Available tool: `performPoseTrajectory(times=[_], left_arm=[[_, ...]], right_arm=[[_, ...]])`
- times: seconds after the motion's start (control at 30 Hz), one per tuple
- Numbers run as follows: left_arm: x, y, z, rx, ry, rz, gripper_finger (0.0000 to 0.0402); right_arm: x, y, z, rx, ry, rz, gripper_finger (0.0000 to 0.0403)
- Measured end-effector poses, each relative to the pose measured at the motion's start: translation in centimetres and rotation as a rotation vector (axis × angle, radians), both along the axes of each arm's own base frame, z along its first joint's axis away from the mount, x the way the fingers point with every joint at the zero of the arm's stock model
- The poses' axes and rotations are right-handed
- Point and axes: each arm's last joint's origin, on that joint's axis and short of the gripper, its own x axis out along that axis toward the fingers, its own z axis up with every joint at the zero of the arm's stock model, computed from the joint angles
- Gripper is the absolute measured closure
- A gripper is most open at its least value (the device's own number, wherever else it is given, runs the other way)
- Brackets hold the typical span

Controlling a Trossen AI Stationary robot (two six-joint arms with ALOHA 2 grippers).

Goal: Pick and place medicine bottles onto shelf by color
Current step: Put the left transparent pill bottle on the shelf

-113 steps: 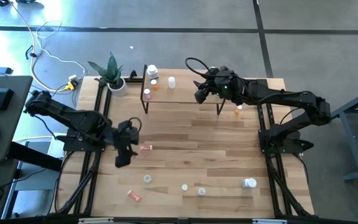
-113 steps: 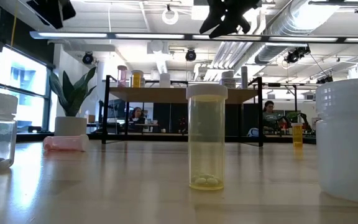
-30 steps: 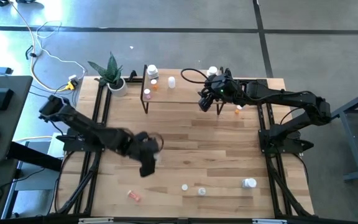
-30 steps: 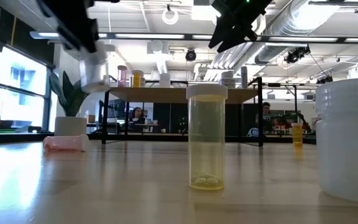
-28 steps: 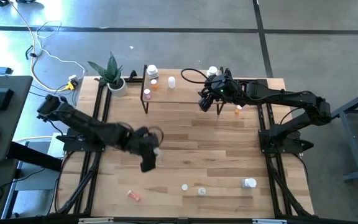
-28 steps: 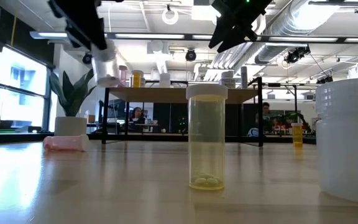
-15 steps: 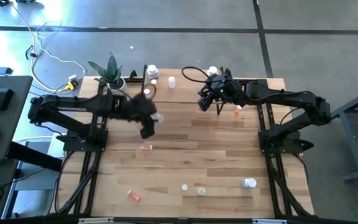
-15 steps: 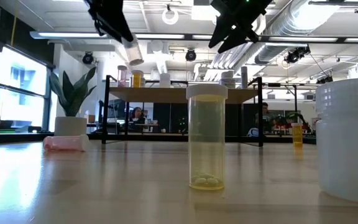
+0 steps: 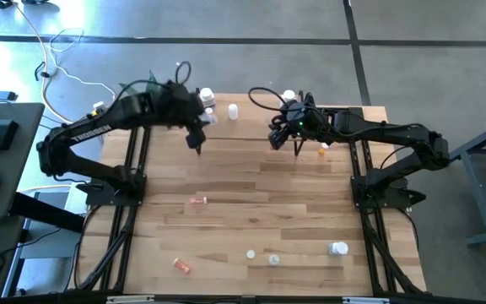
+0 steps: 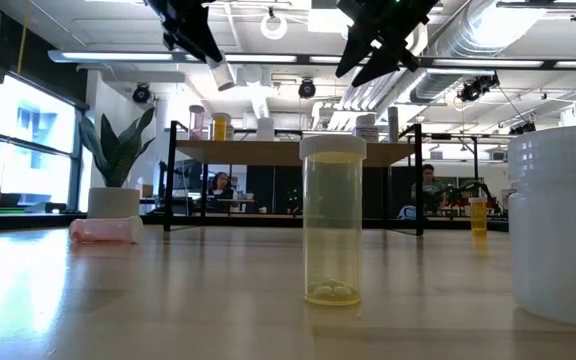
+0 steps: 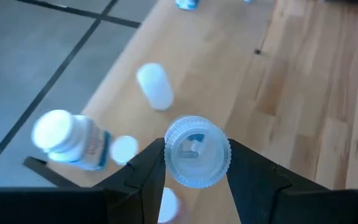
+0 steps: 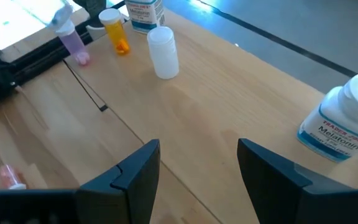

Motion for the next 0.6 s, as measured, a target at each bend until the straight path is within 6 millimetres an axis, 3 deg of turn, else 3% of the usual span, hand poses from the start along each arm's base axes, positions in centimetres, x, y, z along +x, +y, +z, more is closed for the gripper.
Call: performPoseTrajectory(times=[0.3,0.6], left_arm=[[-0.2,2.8,2.1,0.02,-0.046,0.004,0.0259],[1.6,4.4,-0.2,-0.13,0.087,-0.035,0.0259]], right_arm=[[-0.2,0.0,-0.2,0.033,0.002,-0.049,0.0196],[-0.4,0.1,-0.5,0.065,0.02,-0.074,0.0196]])
